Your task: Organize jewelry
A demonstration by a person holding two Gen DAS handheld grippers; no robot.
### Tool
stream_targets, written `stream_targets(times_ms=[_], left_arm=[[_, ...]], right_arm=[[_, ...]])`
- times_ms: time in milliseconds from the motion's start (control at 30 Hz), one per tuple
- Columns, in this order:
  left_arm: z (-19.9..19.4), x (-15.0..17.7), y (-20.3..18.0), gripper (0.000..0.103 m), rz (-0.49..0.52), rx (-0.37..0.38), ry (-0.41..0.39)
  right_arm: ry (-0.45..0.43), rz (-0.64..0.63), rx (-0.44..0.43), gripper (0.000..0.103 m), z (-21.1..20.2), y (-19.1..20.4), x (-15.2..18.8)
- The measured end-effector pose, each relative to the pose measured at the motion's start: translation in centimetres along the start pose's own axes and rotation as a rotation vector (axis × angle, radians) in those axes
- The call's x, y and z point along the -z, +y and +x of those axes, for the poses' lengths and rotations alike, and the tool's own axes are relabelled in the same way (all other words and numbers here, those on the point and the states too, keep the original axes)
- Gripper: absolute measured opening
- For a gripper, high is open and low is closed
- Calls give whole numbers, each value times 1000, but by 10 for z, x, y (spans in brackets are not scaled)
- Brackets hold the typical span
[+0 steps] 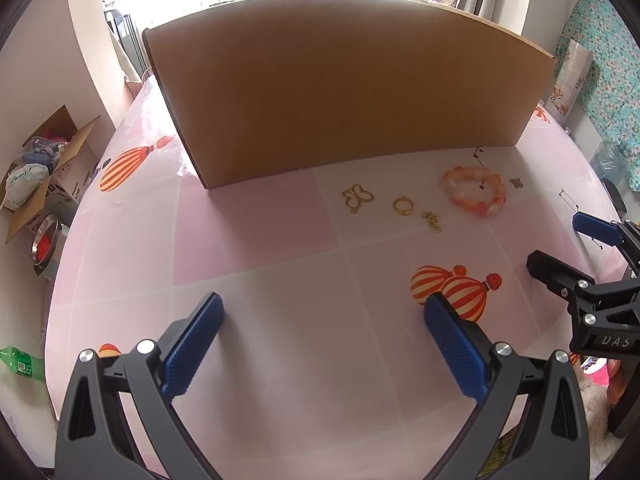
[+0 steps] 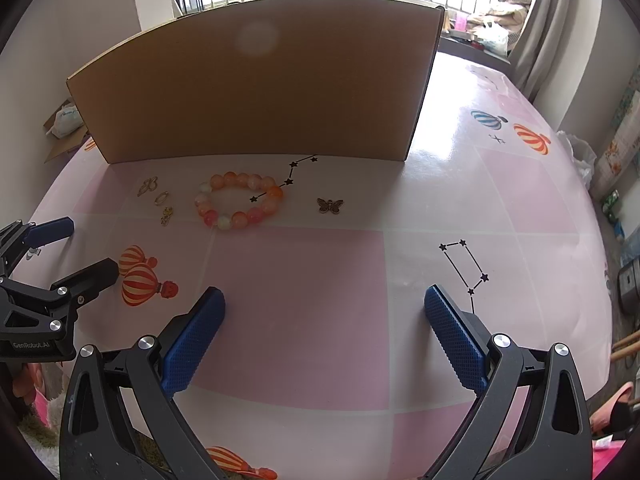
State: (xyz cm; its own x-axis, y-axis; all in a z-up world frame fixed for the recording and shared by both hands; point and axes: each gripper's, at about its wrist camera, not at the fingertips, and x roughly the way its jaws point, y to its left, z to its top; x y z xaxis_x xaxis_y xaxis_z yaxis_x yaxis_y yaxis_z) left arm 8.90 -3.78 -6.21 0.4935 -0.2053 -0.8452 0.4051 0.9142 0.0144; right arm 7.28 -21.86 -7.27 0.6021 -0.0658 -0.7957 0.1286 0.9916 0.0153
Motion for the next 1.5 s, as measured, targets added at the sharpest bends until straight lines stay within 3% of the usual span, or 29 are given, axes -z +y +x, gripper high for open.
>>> stream_targets(times_ms=[1500], left_arm=[[-1, 2, -2, 99, 1, -2, -5]], right_arm=[[4, 4, 1, 95, 0, -1, 0]])
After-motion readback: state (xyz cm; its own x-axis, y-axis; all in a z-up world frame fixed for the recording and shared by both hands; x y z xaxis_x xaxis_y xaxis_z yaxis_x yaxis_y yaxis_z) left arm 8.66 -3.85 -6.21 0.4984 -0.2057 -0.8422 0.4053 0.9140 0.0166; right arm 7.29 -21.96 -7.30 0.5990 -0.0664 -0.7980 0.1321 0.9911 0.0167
